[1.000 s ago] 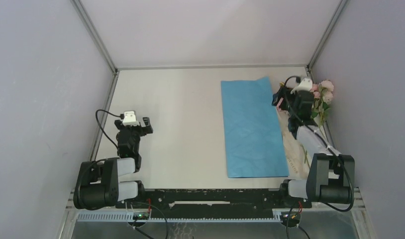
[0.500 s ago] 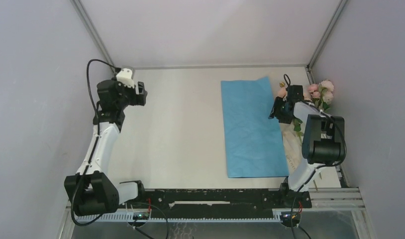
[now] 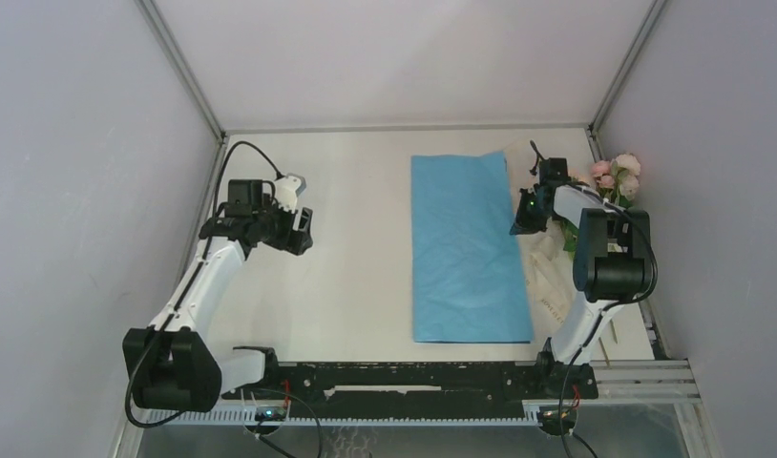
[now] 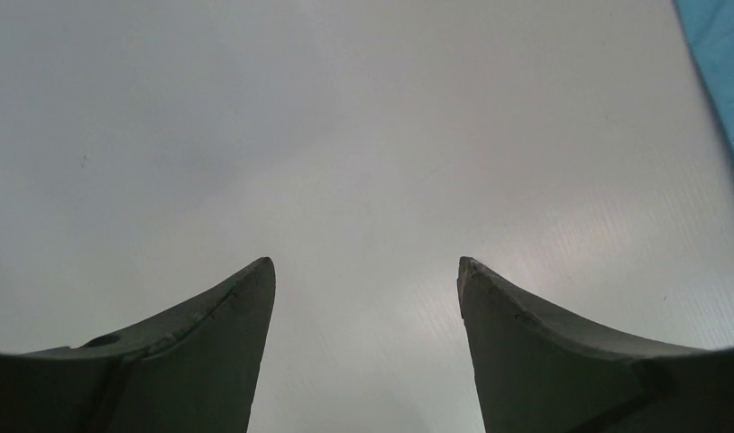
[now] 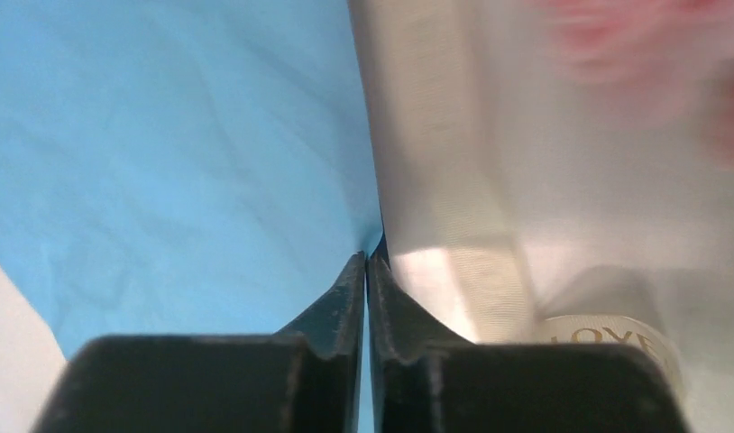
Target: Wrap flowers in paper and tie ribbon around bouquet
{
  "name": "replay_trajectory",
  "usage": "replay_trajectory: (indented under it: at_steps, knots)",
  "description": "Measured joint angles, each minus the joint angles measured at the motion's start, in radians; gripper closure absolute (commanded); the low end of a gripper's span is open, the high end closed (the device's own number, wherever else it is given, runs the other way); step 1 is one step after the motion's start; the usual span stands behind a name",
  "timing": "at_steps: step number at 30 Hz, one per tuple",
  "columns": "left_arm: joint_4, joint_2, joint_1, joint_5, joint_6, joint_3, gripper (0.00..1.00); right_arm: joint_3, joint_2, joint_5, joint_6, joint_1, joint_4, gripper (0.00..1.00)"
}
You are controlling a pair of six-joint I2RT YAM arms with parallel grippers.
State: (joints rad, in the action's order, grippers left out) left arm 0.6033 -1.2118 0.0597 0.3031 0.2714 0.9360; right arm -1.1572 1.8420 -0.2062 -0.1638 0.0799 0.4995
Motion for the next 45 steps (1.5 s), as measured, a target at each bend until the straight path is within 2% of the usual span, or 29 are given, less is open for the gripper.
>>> replay_trajectory:
  at_steps: [7, 11, 17, 21, 30, 34, 42, 45]
  knots:
    - [0.046, 0.056, 0.0, 0.047, 0.036, 0.0, 0.25, 0.0, -0.045, -0.194, -0.03, -0.122, 0.0, 1.0]
    - [0.084, 0.097, 0.04, 0.076, 0.076, 0.0, 0.24, 0.033, -0.09, -0.299, -0.138, -0.239, -0.123, 1.0]
    - [0.144, 0.127, 0.273, 0.096, 0.142, 0.003, 0.11, 0.119, -0.159, -0.344, -0.397, -0.446, -0.397, 1.0]
    - [0.157, 0.125, 0.333, 0.133, 0.117, 0.031, 0.01, 0.122, -0.173, -0.302, -0.554, -0.59, -0.552, 1.0]
    - [0.012, 0.087, 0.333, 0.179, -0.124, 0.089, 0.0, 0.123, -0.174, -0.07, -0.829, -0.829, -0.809, 1.0]
    - [-0.039, 0.074, 0.334, 0.179, -0.221, 0.075, 0.0, 0.122, -0.167, 0.025, -0.896, -0.863, -0.876, 1.0]
    - [-0.179, 0.045, 0.356, 0.169, -0.345, -0.051, 0.0, 0.089, -0.102, 0.117, -0.925, -0.874, -0.879, 1.0]
    - [-0.2, 0.002, 0.36, 0.162, -0.355, -0.054, 0.08, 0.089, -0.101, 0.123, -0.925, -0.875, -0.874, 1.0]
